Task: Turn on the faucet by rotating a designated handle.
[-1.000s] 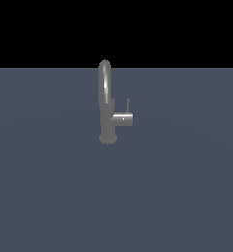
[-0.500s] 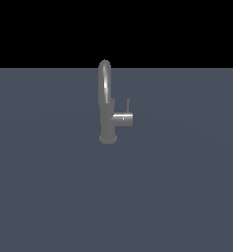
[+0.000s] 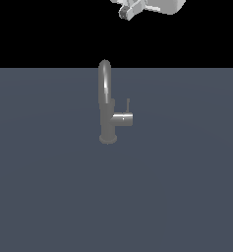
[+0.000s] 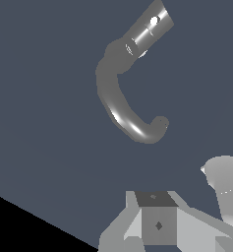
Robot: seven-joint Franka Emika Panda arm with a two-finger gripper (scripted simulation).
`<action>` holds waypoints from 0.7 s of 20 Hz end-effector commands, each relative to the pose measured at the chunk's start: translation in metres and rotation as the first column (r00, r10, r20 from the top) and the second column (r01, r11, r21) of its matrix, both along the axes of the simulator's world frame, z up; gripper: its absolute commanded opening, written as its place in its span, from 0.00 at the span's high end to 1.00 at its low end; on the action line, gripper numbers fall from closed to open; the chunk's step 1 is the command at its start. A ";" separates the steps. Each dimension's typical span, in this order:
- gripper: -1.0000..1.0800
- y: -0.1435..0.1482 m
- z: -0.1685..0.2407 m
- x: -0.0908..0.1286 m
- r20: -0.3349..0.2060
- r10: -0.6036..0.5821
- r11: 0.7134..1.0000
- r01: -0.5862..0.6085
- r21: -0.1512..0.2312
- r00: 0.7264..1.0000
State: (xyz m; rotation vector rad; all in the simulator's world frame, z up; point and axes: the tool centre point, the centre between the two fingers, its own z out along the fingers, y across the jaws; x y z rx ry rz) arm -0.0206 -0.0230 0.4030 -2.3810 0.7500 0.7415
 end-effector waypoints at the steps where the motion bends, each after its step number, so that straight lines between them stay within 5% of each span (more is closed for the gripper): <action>1: 1.00 -0.003 -0.012 0.013 -0.041 -0.037 0.998 0.038 0.040 0.998; 14: 1.00 -0.020 -0.090 0.071 -0.293 -0.208 0.933 0.279 0.226 0.933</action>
